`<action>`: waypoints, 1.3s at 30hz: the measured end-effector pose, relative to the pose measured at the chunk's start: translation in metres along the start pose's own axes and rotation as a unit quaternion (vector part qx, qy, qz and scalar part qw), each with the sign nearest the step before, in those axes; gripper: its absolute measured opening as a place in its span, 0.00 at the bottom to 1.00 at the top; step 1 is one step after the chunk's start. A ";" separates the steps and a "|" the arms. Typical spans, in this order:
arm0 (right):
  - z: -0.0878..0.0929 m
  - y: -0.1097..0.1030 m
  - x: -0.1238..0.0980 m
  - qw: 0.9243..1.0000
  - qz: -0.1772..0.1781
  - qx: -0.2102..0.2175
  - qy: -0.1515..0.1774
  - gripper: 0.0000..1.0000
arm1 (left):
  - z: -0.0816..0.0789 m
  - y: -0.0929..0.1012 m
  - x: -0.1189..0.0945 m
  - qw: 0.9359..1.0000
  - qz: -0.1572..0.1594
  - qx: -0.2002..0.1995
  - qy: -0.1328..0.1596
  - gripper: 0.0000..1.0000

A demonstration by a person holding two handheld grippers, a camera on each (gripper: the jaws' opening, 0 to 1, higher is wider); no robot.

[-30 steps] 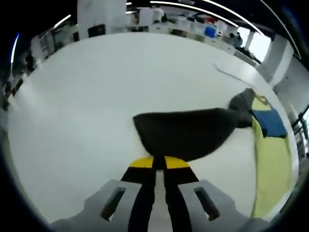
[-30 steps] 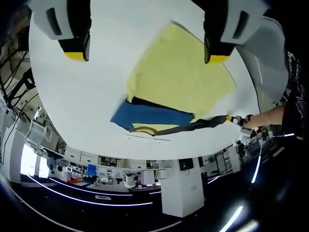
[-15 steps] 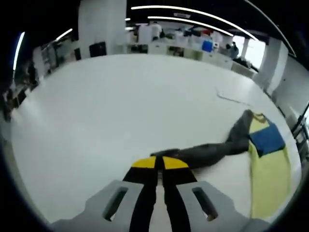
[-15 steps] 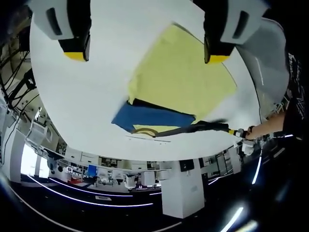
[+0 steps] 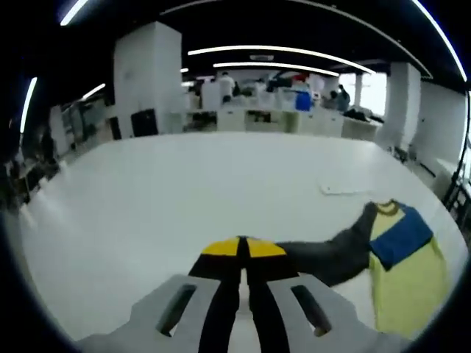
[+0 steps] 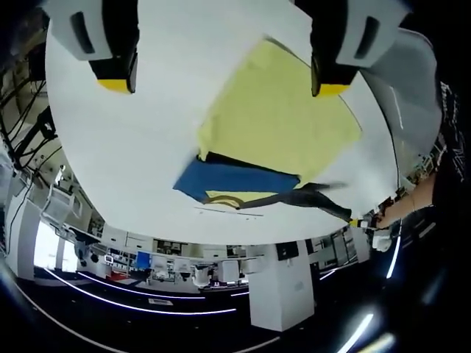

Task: Fold the garment on the visible template until the final outline fits inside the template.

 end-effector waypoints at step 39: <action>-0.001 -0.015 -0.003 1.000 0.011 0.002 -0.016 0.99 | 0.121 0.002 0.004 0.985 -0.025 -0.023 -0.168 0.00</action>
Point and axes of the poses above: the point that each gripper's makers call its tool centre point, and the gripper's own axes: x roughly forward along the fingers, y roughly to its right, z roughly out of its underside, the point moved 10 cm from there along -x, roughly backward along the fingers, and after that the axes turned 12 degrees about -z, right-handed, at the moved point
